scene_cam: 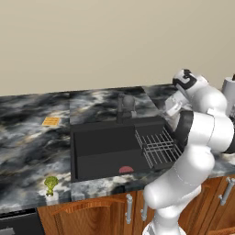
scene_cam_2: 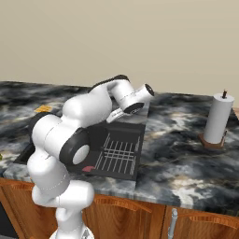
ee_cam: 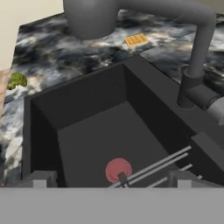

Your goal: Turn on the sink faucet. Then move the broccoli from the counter to the sink. Turn off the sink. Move the vegetable from the sink to the pot next to the stove. Finally move the pot to the rear left burner.

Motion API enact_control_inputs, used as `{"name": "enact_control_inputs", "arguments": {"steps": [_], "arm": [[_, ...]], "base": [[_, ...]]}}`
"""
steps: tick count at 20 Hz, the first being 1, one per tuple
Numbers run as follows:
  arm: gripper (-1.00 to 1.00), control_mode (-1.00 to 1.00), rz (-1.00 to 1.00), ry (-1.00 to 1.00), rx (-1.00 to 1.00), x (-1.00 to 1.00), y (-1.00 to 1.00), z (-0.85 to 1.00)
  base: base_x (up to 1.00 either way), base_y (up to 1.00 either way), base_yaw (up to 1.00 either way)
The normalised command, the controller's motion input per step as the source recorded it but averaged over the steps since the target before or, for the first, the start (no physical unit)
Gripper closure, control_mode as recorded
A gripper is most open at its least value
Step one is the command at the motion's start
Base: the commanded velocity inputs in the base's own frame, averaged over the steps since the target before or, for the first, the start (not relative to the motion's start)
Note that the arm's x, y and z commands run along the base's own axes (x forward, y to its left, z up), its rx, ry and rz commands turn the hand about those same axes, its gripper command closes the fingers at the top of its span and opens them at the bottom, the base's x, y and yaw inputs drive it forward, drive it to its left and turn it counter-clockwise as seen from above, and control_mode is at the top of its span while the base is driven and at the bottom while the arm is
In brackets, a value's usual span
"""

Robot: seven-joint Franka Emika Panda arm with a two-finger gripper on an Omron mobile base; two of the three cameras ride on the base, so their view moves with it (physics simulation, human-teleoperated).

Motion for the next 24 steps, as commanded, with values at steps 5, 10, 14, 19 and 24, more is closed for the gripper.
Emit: {"name": "enact_control_inputs", "arguments": {"steps": [5, 10, 14, 19, 24], "arm": [[-1.00, -1.00, 0.00, -0.12, 0.04, 0.26, 0.48, -0.12], [-1.00, -1.00, 0.00, -0.06, 0.01, 0.08, 0.20, -0.05], [-1.00, -1.00, 0.04, -0.06, 0.03, 0.19, 0.02, -0.15], [-1.00, -1.00, 0.13, -0.18, 0.09, 0.38, 0.04, -0.18], [-1.00, -1.00, 0.13, -0.13, 0.10, 0.40, 0.00, -0.10]], "base": [[0.00, 0.00, 0.00], [0.00, 0.00, 0.00], [0.00, 0.00, 0.00], [0.00, 0.00, 0.00], [0.00, 0.00, 0.00]]}}
